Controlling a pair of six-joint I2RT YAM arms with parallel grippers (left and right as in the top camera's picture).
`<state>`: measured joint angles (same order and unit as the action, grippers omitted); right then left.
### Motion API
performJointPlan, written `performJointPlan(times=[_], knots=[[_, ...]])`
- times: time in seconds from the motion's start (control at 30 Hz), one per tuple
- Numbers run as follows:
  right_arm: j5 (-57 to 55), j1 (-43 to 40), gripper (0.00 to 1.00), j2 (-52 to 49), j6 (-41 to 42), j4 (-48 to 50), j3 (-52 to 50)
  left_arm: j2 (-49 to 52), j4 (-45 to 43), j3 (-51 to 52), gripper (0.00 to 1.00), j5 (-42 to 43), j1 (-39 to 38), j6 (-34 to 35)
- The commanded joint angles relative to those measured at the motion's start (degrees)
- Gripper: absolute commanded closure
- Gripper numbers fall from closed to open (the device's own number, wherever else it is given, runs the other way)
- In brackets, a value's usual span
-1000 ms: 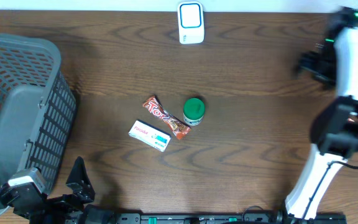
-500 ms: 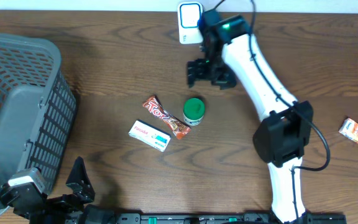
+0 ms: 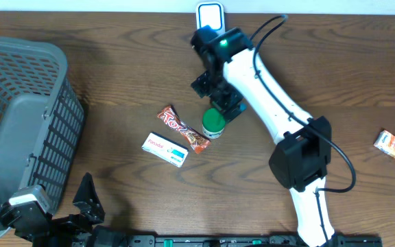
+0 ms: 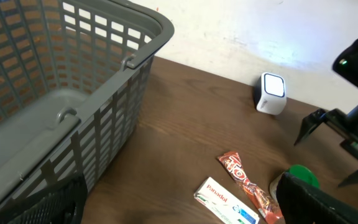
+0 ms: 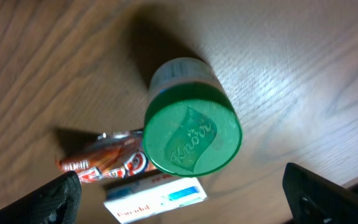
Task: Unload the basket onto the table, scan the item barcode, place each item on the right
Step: 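Move the right gripper over the green-lidded jar and grasp it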
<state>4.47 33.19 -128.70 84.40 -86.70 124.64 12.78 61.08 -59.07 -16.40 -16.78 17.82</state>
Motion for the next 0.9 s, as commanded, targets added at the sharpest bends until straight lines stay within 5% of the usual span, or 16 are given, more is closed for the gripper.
performJointPlan(times=[0.0,0.4,0.57,0.67,0.87], knots=[[-4.5,2.4,0.01,1.8,13.2,1.1,-3.6,0.0,-0.2,0.0,0.03,0.3,0.0,0.1],[-5.6,3.1,0.01,1.8,14.6,17.2,-19.4,0.0,-0.2,0.0,0.03,0.3,0.0,0.1],[-5.5,3.6,0.26,1.8,14.2,19.9,-23.4,0.0,-0.2,0.0,0.03,0.3,0.0,0.1],[-5.6,3.7,0.34,1.8,7.4,21.0,-23.4,0.0,-0.2,0.0,0.03,0.3,0.0,0.1],[-5.8,1.6,0.37,1.8,-21.7,21.7,-23.1,0.0,-0.2,0.0,0.03,0.3,0.0,0.1]])
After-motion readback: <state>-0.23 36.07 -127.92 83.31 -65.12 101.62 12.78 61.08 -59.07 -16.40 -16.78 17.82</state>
